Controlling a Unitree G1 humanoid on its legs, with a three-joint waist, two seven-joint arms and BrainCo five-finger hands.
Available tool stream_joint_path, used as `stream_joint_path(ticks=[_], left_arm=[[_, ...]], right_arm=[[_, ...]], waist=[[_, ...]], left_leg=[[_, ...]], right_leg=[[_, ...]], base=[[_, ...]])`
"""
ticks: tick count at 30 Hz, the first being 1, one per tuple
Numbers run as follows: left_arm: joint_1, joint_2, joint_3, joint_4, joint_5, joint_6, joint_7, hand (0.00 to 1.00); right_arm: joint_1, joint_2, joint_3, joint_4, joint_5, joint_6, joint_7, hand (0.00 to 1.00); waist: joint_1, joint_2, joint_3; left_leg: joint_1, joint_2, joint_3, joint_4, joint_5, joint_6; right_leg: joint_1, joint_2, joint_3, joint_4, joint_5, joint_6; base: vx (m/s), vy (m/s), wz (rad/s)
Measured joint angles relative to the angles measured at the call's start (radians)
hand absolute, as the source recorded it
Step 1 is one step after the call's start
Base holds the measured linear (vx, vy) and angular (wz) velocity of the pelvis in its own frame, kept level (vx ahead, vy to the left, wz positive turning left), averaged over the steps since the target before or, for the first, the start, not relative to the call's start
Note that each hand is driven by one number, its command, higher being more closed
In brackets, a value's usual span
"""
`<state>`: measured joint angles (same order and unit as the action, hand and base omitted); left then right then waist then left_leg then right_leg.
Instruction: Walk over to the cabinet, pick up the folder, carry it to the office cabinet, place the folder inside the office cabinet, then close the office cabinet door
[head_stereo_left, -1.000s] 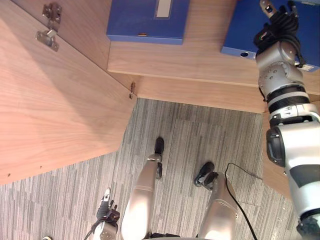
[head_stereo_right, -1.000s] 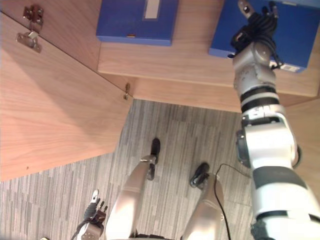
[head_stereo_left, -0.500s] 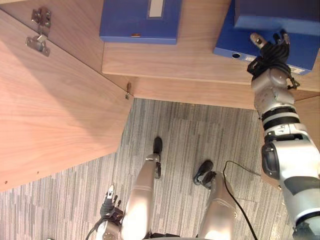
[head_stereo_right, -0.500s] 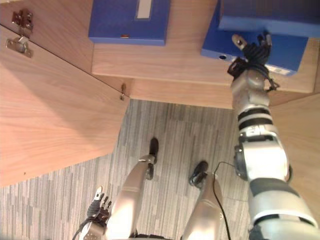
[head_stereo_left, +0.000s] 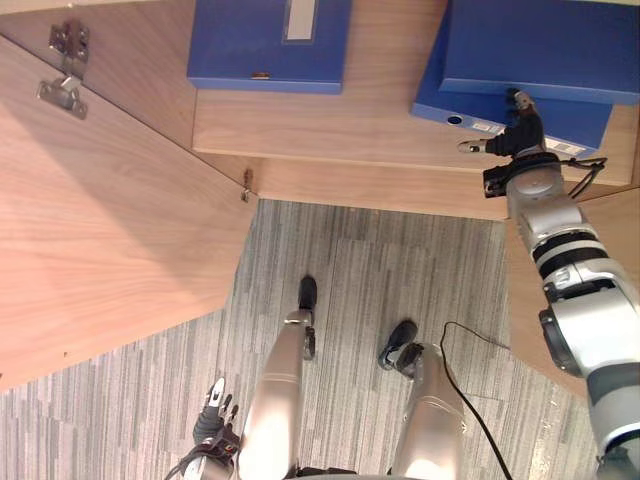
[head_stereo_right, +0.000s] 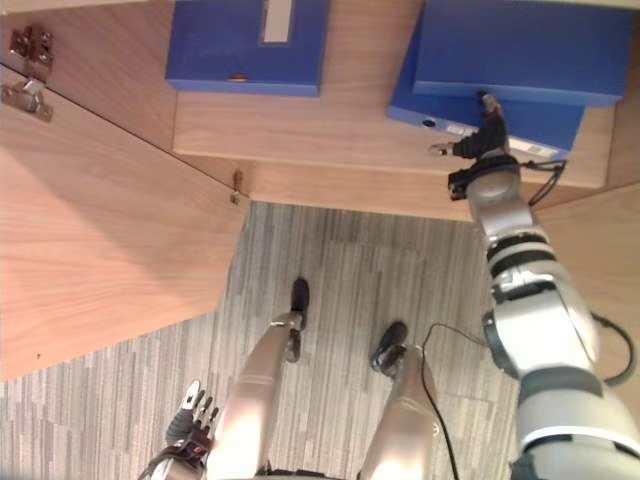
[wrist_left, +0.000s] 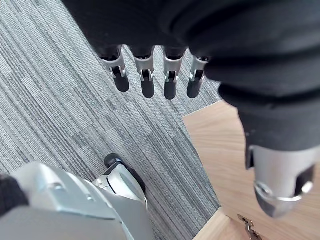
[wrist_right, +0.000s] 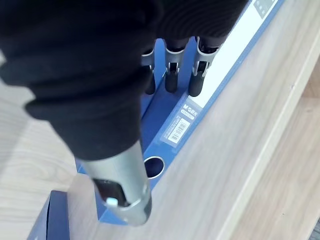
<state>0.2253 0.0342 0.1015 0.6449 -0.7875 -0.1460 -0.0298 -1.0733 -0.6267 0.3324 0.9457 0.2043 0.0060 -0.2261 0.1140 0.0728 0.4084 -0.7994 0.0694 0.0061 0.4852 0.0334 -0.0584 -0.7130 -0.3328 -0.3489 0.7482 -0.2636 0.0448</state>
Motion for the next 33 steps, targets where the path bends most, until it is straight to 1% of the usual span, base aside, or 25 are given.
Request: stream_joint_path(ticks=[2, 3, 4, 6, 7, 8, 9, 10, 11, 12, 13, 14, 15, 16, 19, 22, 26, 28, 29, 30, 32, 33], left_arm=[[0.0, 0.01, 0.001, 0.019, 0.0, 0.001, 0.0, 0.0], [0.0, 0.011, 0.003, 0.023, 0.0, 0.001, 0.0, 0.0], [0.0, 0.011, 0.017, 0.041, 0.0, 0.003, 0.0, 0.0], [0.0, 0.009, 0.033, 0.055, 0.0, 0.004, 0.0, 0.0], [-0.001, 0.006, 0.045, 0.062, 0.001, 0.008, 0.0, 0.0], [-0.001, 0.006, 0.05, 0.066, 0.001, 0.01, 0.0, 0.0], [-0.007, 0.003, 0.06, 0.076, 0.004, 0.013, 0.002, 0.0], [-0.008, -0.002, 0.07, 0.078, 0.007, 0.014, 0.003, 0.0], [-0.008, -0.009, 0.085, 0.08, 0.02, 0.013, 0.006, 0.0], [-0.008, -0.012, 0.097, 0.082, 0.045, 0.012, 0.009, 0.0], [-0.008, -0.013, 0.101, 0.081, 0.053, 0.011, 0.012, 0.0], [-0.008, -0.014, 0.108, 0.081, 0.073, 0.01, 0.015, 0.0], [-0.008, -0.015, 0.111, 0.081, 0.081, 0.008, 0.015, 0.0], [-0.008, -0.014, 0.118, 0.081, 0.093, 0.005, 0.016, 0.0], [-0.008, -0.013, 0.125, 0.076, 0.119, -0.002, 0.019, 0.0], [-0.008, -0.014, 0.125, 0.071, 0.122, -0.008, 0.022, 0.0], [-0.008, -0.016, 0.125, 0.067, 0.121, -0.017, 0.022, 0.0], [-0.008, -0.017, 0.125, 0.066, 0.12, -0.02, 0.022, 0.0], [-0.008, -0.017, 0.125, 0.062, 0.12, -0.02, 0.022, 0.0], [-0.008, -0.017, 0.124, 0.062, 0.12, -0.021, 0.022, 0.0], [-0.008, -0.017, 0.122, 0.061, 0.119, -0.024, 0.021, 0.0], [-0.008, -0.017, 0.122, 0.061, 0.119, -0.024, 0.02, 0.0]], right_arm=[[0.039, 0.045, -0.036, -0.061, -0.035, 0.007, 0.006, 0.0], [0.048, 0.052, -0.036, -0.078, -0.038, 0.01, 0.008, 0.0], [0.072, 0.075, -0.042, -0.13, -0.069, 0.021, 0.02, 0.0], [0.115, 0.112, -0.084, -0.229, -0.105, 0.045, 0.028, 0.0], [0.171, 0.152, -0.138, -0.36, -0.165, 0.059, 0.024, 0.0], [0.203, 0.172, -0.163, -0.431, -0.198, 0.066, 0.021, 0.0], [0.269, 0.214, -0.208, -0.572, -0.315, 0.088, -0.011, 0.0], [0.318, 0.251, -0.247, -0.671, -0.392, 0.095, -0.035, 0.0], [0.381, 0.299, -0.291, -0.777, -0.514, 0.115, -0.078, 0.0], [0.439, 0.345, -0.334, -0.856, -0.61, 0.132, -0.112, 0.0], [0.467, 0.364, -0.352, -0.888, -0.653, 0.139, -0.128, 0.0], [0.521, 0.394, -0.383, -0.936, -0.724, 0.153, -0.159, 0.0], [0.545, 0.405, -0.395, -0.949, -0.755, 0.159, -0.173, 0.0], [0.599, 0.426, -0.423, -0.965, -0.813, 0.167, -0.199, 0.0], [0.66, 0.454, -0.465, -0.967, -0.855, 0.178, -0.24, 0.0], [0.674, 0.454, -0.477, -0.967, -0.855, 0.188, -0.258, 0.0], [0.674, 0.453, -0.488, -0.967, -0.853, 0.186, -0.281, 0.0], [0.677, 0.452, -0.482, -0.967, -0.853, 0.173, -0.285, 0.0], [0.676, 0.432, -0.452, -0.951, -0.854, 0.15, -0.283, 0.0], [0.676, 0.427, -0.446, -0.947, -0.854, 0.147, -0.281, 0.0], [0.667, 0.391, -0.405, -0.882, -0.855, 0.116, -0.257, 0.0], [0.659, 0.384, -0.398, -0.86, -0.855, 0.112, -0.252, 0.0]], waist=[[-0.008, -0.012, -0.001], [-0.01, -0.016, 0.001], [-0.013, -0.022, 0.002], [-0.013, -0.023, 0.002], [-0.014, -0.026, 0.004], [-0.015, -0.028, 0.004], [-0.019, -0.029, 0.005], [-0.018, -0.03, 0.006], [-0.018, -0.032, 0.007], [-0.019, -0.035, 0.008], [-0.019, -0.036, 0.008], [-0.02, -0.038, 0.009], [-0.021, -0.04, 0.01], [-0.022, -0.044, 0.01], [-0.03, -0.049, 0.013], [-0.033, -0.049, 0.013], [-0.029, -0.049, 0.013], [-0.028, -0.048, 0.014], [-0.028, -0.047, 0.019], [-0.028, -0.046, 0.019], [-0.027, -0.044, 0.02], [-0.025, -0.044, 0.02]], left_leg=[[0.004, 0.004, 0.008, -0.005, 0.0, 0.0], [0.008, 0.005, 0.011, -0.006, 0.0, 0.0], [0.016, 0.007, 0.02, -0.01, 0.0, 0.001], [0.017, 0.018, 0.027, -0.011, -0.001, 0.002], [0.018, 0.023, 0.03, -0.016, -0.001, 0.002], [0.018, 0.024, 0.03, -0.016, -0.001, 0.002], [0.02, 0.024, 0.031, -0.019, -0.001, 0.002], [0.023, 0.023, 0.031, -0.023, -0.001, 0.002], [0.029, 0.021, 0.033, -0.028, -0.001, 0.002], [0.037, 0.017, 0.033, -0.031, -0.002, 0.003], [0.039, 0.016, 0.033, -0.03, -0.004, 0.005], [0.045, 0.015, 0.035, -0.03, -0.008, 0.008], [0.047, 0.014, 0.035, -0.03, -0.009, 0.009], [0.05, 0.013, 0.037, -0.029, -0.012, 0.008], [0.049, 0.013, 0.038, -0.028, -0.014, 0.007], [0.049, 0.015, 0.041, -0.024, -0.016, 0.007], [0.048, 0.017, 0.045, -0.009, -0.027, 0.005], [0.048, 0.019, 0.05, 0.005, -0.04, 0.008], [0.047, 0.021, 0.055, 0.017, -0.049, 0.008], [0.046, 0.021, 0.055, 0.019, -0.05, 0.008], [0.032, 0.022, 0.053, 0.037, -0.061, 0.013], [0.028, 0.023, 0.051, 0.042, -0.063, 0.012]], right_leg=[[0.0, 0.003, 0.004, -0.008, 0.006, 0.001], [0.0, 0.004, 0.007, -0.008, 0.007, 0.002], [0.0, 0.006, 0.017, -0.011, 0.009, 0.002], [0.0, 0.017, 0.022, -0.022, 0.017, 0.0], [0.0, 0.024, 0.022, -0.032, 0.022, 0.0], [0.0, 0.025, 0.022, -0.033, 0.022, 0.0], [0.001, 0.025, 0.022, -0.036, 0.023, 0.001], [0.004, 0.025, 0.022, -0.04, 0.024, 0.002], [0.01, 0.024, 0.022, -0.046, 0.026, 0.004], [0.018, 0.02, 0.022, -0.049, 0.026, 0.004], [0.022, 0.02, 0.022, -0.05, 0.026, 0.005], [0.029, 0.019, 0.022, -0.055, 0.027, 0.006], [0.033, 0.019, 0.022, -0.056, 0.027, 0.007], [0.035, 0.019, 0.023, -0.059, 0.027, 0.007], [0.034, 0.019, 0.024, -0.059, 0.027, 0.007], [0.031, 0.02, 0.029, -0.057, 0.027, 0.007], [0.031, 0.022, 0.036, -0.056, 0.027, 0.007], [0.031, 0.023, 0.043, -0.054, 0.027, 0.008], [0.031, 0.024, 0.05, -0.053, 0.026, 0.008], [0.031, 0.024, 0.051, -0.053, 0.026, 0.008], [0.026, 0.027, 0.05, -0.053, 0.026, 0.01], [0.023, 0.027, 0.05, -0.053, 0.026, 0.01]], base=[[0.0, 0.008, -0.12], [-0.01, -0.008, -0.15], [-0.01, -0.014, -0.18], [0.0, -0.014, -0.2], [0.02, -0.01, -0.13], [0.03, -0.012, -0.07], [0.04, -0.008, 0.0], [0.06, 0.003, 0.01], [0.06, 0.014, 0.03], [0.05, 0.014, 0.03], [0.04, 0.015, 0.01], [0.0, 0.0, 0.0], [0.0, 0.0, 0.0], [0.0, 0.0, 0.0], [0.0, 0.0, 0.0], [0.01, -0.018, -0.03], [0.01, -0.01, -0.05], [0.02, 0.001, -0.13], [0.01, 0.006, -0.1], [0.02, 0.009, -0.09], [0.0, 0.0, 0.0], [0.0, 0.0, 0.0]])
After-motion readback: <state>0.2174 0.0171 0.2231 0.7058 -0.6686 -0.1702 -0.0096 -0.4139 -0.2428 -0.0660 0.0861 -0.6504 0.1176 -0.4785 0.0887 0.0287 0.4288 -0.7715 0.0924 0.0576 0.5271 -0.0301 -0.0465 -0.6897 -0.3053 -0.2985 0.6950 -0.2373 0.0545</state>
